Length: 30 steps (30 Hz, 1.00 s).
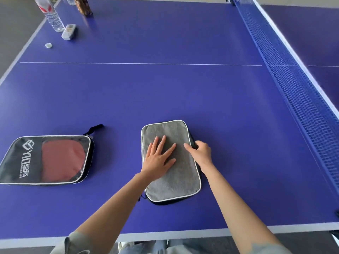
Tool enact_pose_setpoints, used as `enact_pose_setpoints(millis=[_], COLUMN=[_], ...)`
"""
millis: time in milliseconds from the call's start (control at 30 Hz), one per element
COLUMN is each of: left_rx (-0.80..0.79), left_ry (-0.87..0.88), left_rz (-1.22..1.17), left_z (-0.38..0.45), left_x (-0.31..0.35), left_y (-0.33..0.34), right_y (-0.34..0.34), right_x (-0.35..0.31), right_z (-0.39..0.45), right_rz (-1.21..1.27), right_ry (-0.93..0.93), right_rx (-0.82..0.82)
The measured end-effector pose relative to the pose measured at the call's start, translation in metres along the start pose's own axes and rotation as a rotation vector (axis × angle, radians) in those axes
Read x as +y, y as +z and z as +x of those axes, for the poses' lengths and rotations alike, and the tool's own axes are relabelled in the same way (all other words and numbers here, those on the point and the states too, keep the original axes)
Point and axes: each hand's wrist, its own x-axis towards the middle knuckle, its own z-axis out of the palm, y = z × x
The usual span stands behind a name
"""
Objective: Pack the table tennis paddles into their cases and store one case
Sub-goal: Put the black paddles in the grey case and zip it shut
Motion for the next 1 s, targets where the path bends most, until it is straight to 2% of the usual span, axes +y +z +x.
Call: enact_pose_setpoints(millis=[67, 100, 167, 233, 300, 367, 400, 567, 633, 767, 867, 1000], left_rx=[0.011, 0.016, 0.034, 0.113, 0.294, 0.454, 0.468, 0.229, 0.187, 0.252, 0.283, 0.294], left_ry=[0.012, 0.015, 0.033, 0.018, -0.082, -0.206, -0.255, -0.496, -0.520, -0.526, -0.533, -0.580], left_rz=[0.054, 0.041, -0.035, -0.275, -0.527, -0.589, -0.620, -0.967, -1.061, -1.101, -1.082, -0.922], left_z=[0.000, 0.000, -0.001, -0.005, -0.015, -0.031, -0.039, -0.062, -0.065, -0.058, -0.045, -0.024], left_x=[-0.001, -0.002, -0.003, -0.003, -0.009, -0.017, -0.021, -0.022, -0.017, -0.012, -0.018, -0.046], left_y=[0.005, 0.005, 0.003, -0.004, -0.007, -0.006, -0.005, 0.001, 0.005, 0.013, 0.004, -0.023], right_y=[0.002, 0.003, 0.006, 0.011, 0.018, 0.024, 0.026, 0.030, 0.031, 0.032, 0.034, 0.046], right_x=[-0.002, -0.002, -0.003, -0.003, 0.008, 0.022, 0.027, 0.031, 0.028, 0.017, 0.011, 0.006], right_z=[0.003, 0.006, 0.008, 0.007, 0.006, 0.005, 0.006, 0.010, 0.011, 0.013, 0.010, -0.012], right_rz=[-0.020, -0.098, -0.350, -0.521, -0.613, -0.621, -0.624, -0.629, -0.674, -0.707, -0.733, -0.805], right_ry=[-0.013, -0.095, -0.403, -0.687, -0.790, -0.781, -0.780, -0.818, -0.844, -0.851, -0.781, -0.647], right_rx=[0.023, 0.036, 0.035, -0.090, -0.249, -0.270, -0.250, -0.203, -0.168, -0.168, -0.144, -0.046])
